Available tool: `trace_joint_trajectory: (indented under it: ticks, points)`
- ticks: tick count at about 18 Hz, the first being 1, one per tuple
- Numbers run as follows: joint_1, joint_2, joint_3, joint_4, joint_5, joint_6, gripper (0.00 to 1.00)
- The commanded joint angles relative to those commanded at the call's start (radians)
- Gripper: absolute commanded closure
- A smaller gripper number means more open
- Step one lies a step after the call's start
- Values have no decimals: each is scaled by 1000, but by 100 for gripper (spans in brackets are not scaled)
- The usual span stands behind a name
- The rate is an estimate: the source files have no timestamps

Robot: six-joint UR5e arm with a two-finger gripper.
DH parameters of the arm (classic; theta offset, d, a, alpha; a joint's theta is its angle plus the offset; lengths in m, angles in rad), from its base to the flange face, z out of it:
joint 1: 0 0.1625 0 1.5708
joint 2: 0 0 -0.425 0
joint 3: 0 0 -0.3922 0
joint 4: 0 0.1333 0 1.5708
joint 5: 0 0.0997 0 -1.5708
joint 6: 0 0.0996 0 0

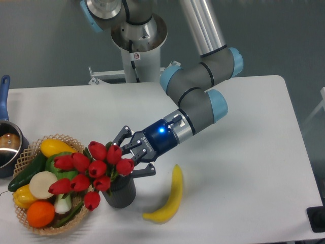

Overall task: Insert the flowers into the vase
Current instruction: 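Push the tulip stems down into the vase and open the gripper, then raise the open gripper up and away from the tulips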

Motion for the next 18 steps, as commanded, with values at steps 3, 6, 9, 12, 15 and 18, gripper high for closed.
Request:
trace_joint_trajectory:
  ticks: [3,6,9,12,15,18]
  points:
    - [0,0,-2,0,2,2,57]
    - [0,0,-3,0,2,8,46]
    - [0,-2,-3,0,2,23,16]
    - [3,0,-6,0,2,23,13]
    - [6,0,-3,0,2,22,0]
    - [15,9,0,0,3,23,0]
